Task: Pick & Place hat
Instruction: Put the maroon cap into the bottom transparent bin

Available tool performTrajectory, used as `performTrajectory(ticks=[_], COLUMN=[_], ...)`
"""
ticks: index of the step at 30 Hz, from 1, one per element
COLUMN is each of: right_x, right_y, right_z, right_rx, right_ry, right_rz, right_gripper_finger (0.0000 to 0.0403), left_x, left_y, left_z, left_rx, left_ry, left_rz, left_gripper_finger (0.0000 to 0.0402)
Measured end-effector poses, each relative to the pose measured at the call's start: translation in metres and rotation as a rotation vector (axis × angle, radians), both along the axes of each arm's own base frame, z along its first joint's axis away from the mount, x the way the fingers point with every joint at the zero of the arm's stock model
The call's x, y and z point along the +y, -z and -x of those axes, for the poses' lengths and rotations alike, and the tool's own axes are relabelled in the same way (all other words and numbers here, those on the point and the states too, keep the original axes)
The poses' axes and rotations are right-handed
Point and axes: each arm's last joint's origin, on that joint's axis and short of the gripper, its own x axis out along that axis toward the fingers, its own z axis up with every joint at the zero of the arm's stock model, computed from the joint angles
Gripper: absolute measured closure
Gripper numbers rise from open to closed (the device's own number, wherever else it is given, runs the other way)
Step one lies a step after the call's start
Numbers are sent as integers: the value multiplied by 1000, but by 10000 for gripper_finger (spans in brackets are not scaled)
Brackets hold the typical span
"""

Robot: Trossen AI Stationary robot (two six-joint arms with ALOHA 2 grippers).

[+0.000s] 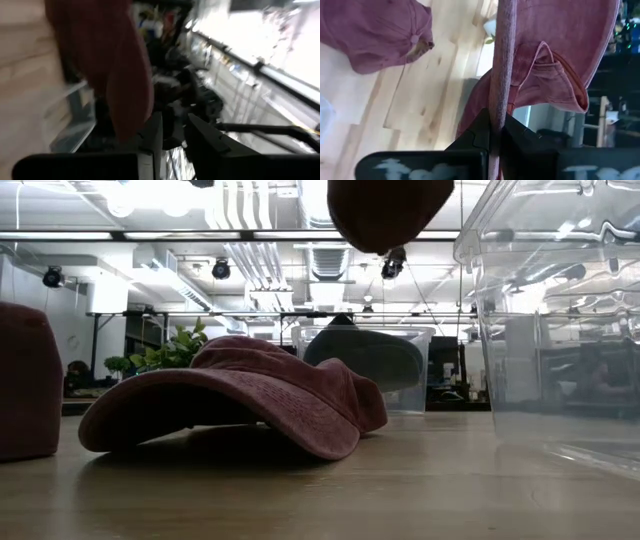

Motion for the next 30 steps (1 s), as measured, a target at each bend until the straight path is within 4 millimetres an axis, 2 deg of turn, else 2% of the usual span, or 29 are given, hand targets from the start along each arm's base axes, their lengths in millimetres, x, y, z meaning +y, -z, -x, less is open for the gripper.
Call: performTrajectory(ticks=[4,13,20,22,24,26,29,30], right_x=[3,6,8,8,9,9,10,9], right_y=[9,14,12,12,12,13,12,11], right_z=[-9,-13,-19,-19,-19,-19,-18,-17], right_rx=[62,170,159,161,142,122,89,66], right_ry=[-52,-191,-253,-257,-233,-207,-164,-136], right_rz=[82,167,201,204,182,155,131,110], right_gripper_finger=[392,392,392,392,392,388,379,375], left_x=[1,1,-1,-1,-1,-1,-1,-1], left_y=[9,23,39,41,43,45,47,47], left_z=[-13,-30,-45,-48,-50,-51,-51,-51], left_rx=[49,126,217,231,239,249,263,268], left_ry=[61,197,344,364,379,386,395,395], left_rz=[20,83,166,176,179,181,179,178], left_gripper_finger=[292,208,198,208,235,280,369,382])
